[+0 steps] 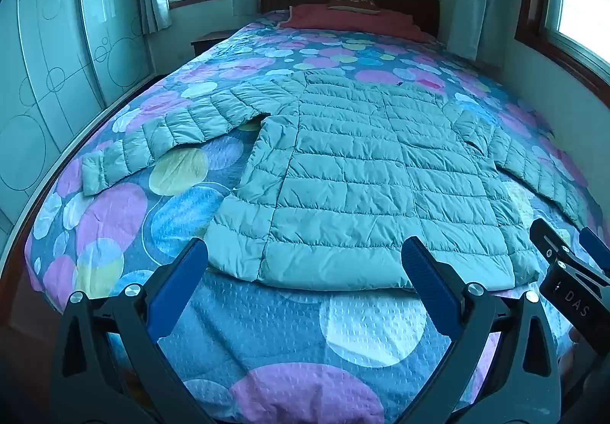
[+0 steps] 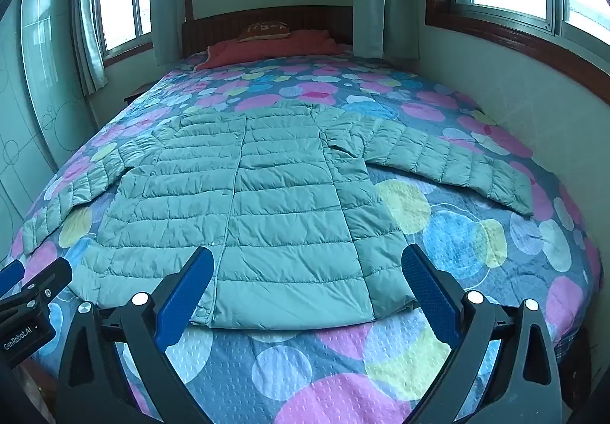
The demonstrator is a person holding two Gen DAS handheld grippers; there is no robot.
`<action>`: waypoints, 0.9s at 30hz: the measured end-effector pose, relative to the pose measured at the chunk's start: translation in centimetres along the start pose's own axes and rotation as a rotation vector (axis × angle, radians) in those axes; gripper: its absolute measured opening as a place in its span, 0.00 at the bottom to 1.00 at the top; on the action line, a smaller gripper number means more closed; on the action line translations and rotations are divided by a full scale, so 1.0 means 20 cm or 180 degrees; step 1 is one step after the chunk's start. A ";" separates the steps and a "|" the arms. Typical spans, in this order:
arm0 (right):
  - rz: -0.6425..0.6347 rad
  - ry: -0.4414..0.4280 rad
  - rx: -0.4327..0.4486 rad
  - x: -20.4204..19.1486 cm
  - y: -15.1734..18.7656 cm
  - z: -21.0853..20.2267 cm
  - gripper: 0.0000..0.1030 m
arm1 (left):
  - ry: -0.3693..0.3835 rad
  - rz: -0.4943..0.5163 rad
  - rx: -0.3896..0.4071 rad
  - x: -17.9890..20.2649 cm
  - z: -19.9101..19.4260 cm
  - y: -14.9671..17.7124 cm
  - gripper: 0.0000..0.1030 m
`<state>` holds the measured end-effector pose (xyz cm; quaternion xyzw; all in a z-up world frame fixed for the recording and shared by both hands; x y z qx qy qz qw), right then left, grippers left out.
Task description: Fold large clothes
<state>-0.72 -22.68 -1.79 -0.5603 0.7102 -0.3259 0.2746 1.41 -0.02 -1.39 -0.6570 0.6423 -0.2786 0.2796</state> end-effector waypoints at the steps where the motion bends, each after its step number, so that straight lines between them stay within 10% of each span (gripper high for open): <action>1: 0.0003 -0.0005 -0.0002 0.00 0.00 0.00 0.95 | -0.0002 -0.0005 -0.0002 0.00 0.00 0.00 0.98; 27: -0.0006 -0.0006 -0.0009 -0.01 0.01 0.01 0.95 | -0.0004 -0.0010 -0.0088 -0.01 0.03 0.03 0.98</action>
Point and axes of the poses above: each gripper's, at about its wrist camera, not at the fingertips, and z roughly the way its jaws point, x to its right, y to its underside, the point moved 2 cm from there along z, roughly the way its jaws point, and after that the axes turned 1 degree about x, right-handed, at the moved point
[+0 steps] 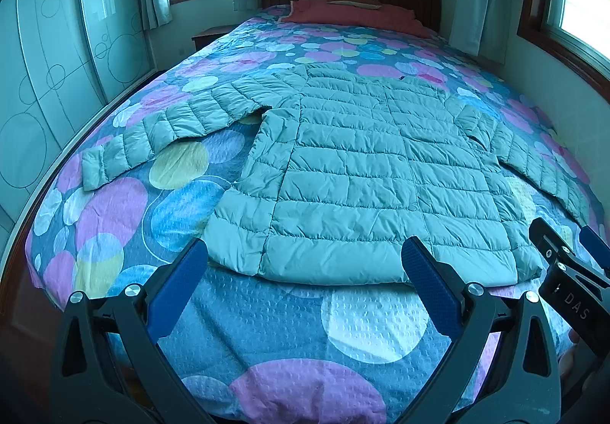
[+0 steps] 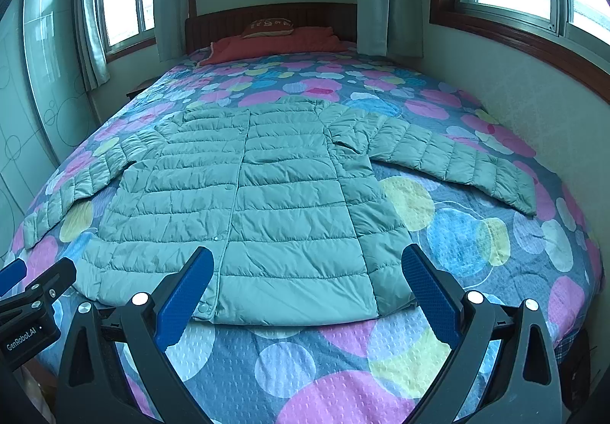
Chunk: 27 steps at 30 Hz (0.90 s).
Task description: Fold large clothes
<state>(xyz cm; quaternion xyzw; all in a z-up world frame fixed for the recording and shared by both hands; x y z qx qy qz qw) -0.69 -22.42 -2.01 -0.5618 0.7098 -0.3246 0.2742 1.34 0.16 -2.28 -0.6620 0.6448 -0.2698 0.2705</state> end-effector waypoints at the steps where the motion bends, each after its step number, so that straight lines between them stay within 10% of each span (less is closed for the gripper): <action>1: 0.0000 0.0003 0.0002 0.00 0.00 0.00 0.95 | 0.0004 -0.0004 -0.0007 0.00 0.00 0.00 0.98; 27: -0.0015 0.0003 -0.0004 -0.01 0.01 0.00 0.95 | 0.0006 -0.0008 -0.0025 0.00 0.00 0.00 0.98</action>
Point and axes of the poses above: each gripper's, at about its wrist camera, not at the fingertips, and z roughly the way its jaws point, x to its right, y to its underside, the point moved 2 cm from there along z, roughly the way its jaws point, and after that the axes turned 1 degree about x, right-handed, at the moved point
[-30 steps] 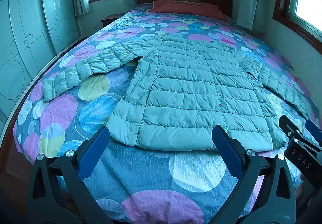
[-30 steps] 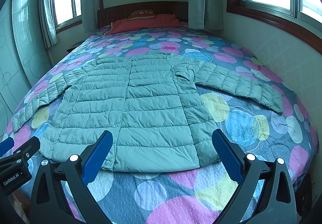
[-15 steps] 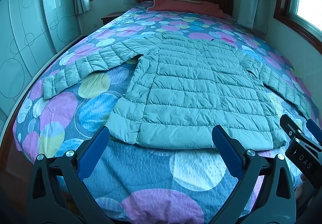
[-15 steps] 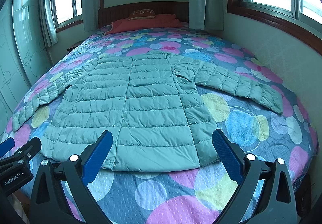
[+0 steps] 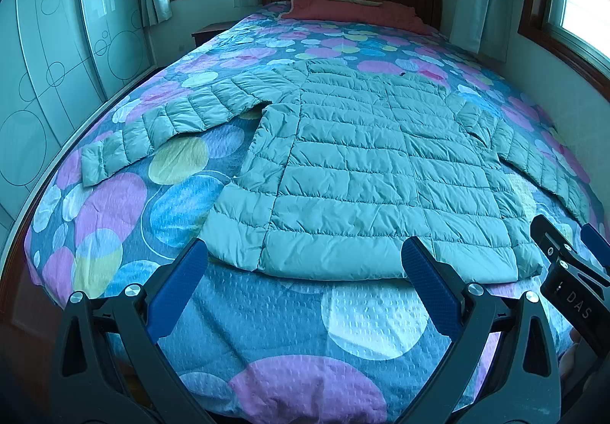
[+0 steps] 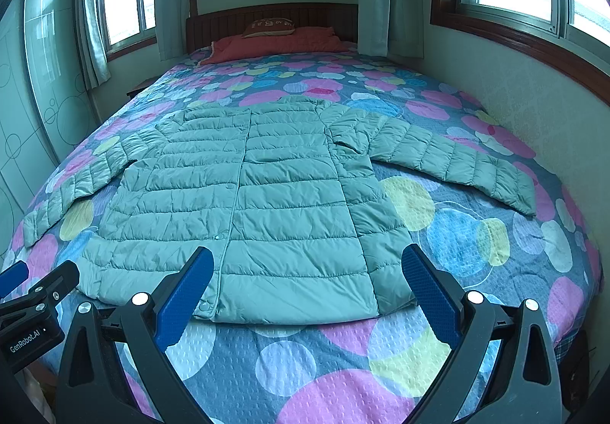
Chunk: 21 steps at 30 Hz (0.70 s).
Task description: Fold large clothes
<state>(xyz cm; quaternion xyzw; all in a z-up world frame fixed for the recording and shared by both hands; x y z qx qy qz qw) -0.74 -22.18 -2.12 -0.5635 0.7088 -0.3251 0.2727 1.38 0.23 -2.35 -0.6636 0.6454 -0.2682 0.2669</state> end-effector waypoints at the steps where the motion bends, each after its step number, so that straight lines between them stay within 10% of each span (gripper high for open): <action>1: 0.0001 0.0000 -0.0003 0.00 0.00 0.00 0.95 | 0.0001 -0.0001 -0.0001 0.00 0.00 0.00 0.98; 21: -0.0009 0.0001 -0.0006 -0.01 0.00 0.00 0.95 | 0.0003 -0.0002 -0.0017 0.00 0.00 0.03 0.98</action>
Point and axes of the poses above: each gripper's, at about its wrist camera, not at the fingertips, and z roughly the way its jaws point, x to its right, y to its underside, the point moved 2 cm from there along z, roughly the way its jaws point, and after that the axes turned 1 degree about x, right-handed, at the moved point
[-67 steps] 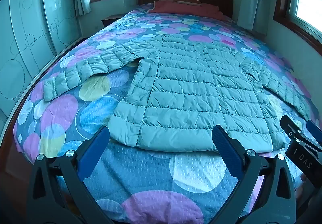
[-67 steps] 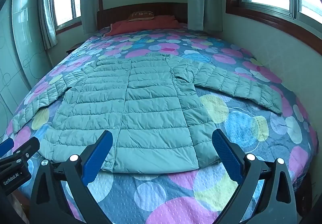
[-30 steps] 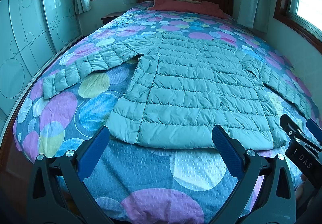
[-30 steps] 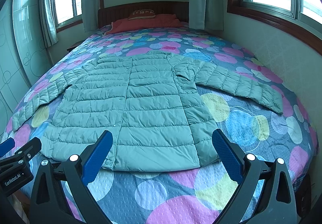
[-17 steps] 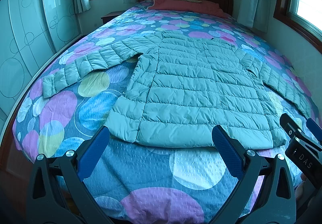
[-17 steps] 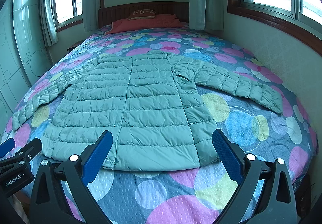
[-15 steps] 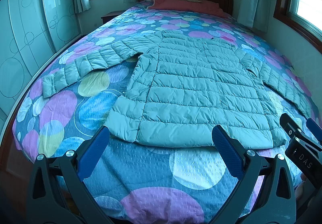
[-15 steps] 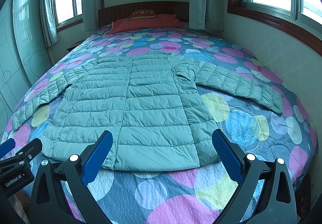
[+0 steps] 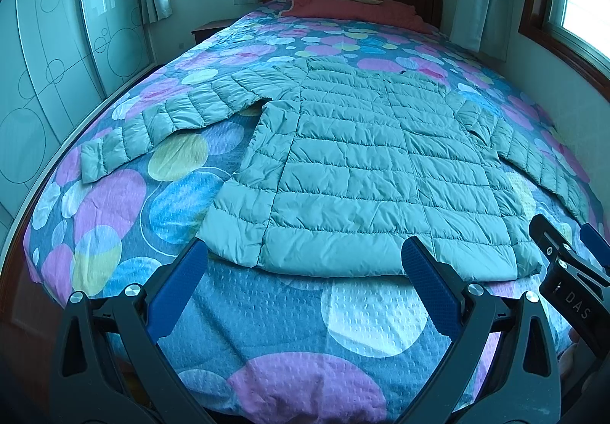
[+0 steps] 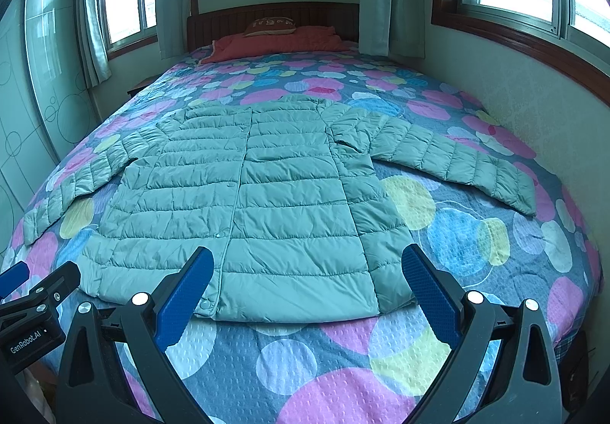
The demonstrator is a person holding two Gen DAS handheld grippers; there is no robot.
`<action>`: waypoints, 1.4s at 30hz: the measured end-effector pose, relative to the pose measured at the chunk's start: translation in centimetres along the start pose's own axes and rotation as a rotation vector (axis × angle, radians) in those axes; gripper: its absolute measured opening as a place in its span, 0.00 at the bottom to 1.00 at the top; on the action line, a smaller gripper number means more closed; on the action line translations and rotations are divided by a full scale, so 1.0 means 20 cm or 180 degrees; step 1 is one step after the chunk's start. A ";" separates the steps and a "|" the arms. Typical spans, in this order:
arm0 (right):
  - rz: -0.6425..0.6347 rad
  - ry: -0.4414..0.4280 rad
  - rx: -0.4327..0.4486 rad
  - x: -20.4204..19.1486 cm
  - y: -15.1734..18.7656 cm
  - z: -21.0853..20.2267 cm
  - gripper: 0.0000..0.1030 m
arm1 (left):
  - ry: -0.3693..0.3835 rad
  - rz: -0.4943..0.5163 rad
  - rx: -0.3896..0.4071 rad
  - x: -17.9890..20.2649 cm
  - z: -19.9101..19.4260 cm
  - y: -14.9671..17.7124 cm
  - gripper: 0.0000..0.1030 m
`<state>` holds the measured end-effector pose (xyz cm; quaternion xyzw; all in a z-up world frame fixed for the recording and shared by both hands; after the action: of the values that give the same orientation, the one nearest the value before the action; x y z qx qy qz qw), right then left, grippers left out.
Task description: Fold large clothes
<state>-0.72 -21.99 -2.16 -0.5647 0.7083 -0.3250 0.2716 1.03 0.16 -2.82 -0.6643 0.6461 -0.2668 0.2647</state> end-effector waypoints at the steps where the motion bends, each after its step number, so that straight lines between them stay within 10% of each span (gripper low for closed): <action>1: -0.0002 0.0002 0.0000 0.00 0.00 0.00 0.95 | 0.0000 -0.0001 -0.0001 0.00 0.00 0.00 0.98; 32: 0.0103 0.0005 -0.0185 0.05 0.02 0.18 0.95 | 0.0037 -0.0208 -0.0326 -0.14 0.17 -0.03 0.98; 38: 0.0340 0.0017 -0.0190 0.19 0.01 0.29 0.94 | -0.0082 -0.0387 -0.0458 -0.27 0.31 -0.05 0.60; 42: 0.0462 0.0170 -0.0277 0.29 -0.02 0.38 0.56 | -0.0265 -0.0639 -0.0573 -0.39 0.43 -0.05 0.53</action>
<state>4.00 -28.93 -6.94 -0.5142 0.7679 -0.2884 0.2507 7.57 8.07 -8.34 -0.7572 0.5861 -0.2051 0.2026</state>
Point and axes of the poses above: each gripper's, at about its wrist camera, not at the fingertips, and z roughly the way its jaws point, x to its right, y to its underside, the point moved 2 cm from there along z, roughly the way its jaws point, and after that the axes turned 1 degree about x, right-handed, at the moved point
